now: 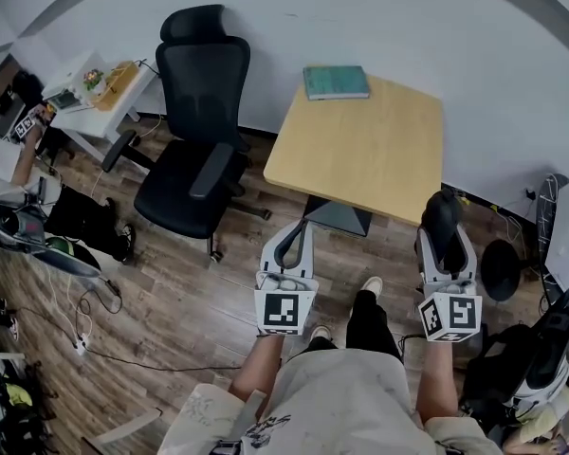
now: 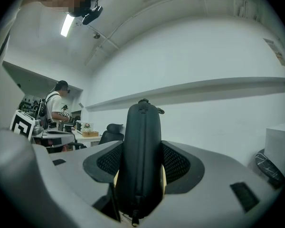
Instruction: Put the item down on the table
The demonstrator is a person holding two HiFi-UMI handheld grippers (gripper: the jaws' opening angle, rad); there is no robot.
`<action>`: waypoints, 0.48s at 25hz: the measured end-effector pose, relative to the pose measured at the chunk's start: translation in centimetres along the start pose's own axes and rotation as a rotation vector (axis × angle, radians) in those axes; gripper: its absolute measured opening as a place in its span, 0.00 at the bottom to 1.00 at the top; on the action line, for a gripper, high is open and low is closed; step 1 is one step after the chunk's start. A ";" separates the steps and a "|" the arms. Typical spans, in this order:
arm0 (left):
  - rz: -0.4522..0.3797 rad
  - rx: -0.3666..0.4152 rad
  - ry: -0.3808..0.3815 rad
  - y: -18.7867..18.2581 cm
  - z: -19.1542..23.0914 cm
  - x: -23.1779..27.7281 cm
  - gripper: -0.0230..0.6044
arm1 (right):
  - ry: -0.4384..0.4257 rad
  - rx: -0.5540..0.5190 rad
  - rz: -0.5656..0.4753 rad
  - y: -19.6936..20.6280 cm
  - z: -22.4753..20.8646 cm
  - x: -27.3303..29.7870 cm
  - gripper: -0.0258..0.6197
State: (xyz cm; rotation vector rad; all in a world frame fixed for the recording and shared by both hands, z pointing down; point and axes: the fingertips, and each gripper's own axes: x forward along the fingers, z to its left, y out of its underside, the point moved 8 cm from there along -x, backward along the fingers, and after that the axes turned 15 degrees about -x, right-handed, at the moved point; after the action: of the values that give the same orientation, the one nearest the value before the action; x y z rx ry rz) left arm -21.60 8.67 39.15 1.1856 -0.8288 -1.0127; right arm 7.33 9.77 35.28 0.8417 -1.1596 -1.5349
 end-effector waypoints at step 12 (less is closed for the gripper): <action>-0.038 -0.009 -0.084 0.4 0.7 8.6 0.05 | -0.046 0.054 -0.020 3.9 -4.9 8.4 0.44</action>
State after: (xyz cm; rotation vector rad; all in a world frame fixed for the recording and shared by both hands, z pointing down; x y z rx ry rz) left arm -19.20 0.41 39.72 1.1615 -0.8693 -1.1028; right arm 10.83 0.19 37.87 0.8601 -1.2346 -1.5527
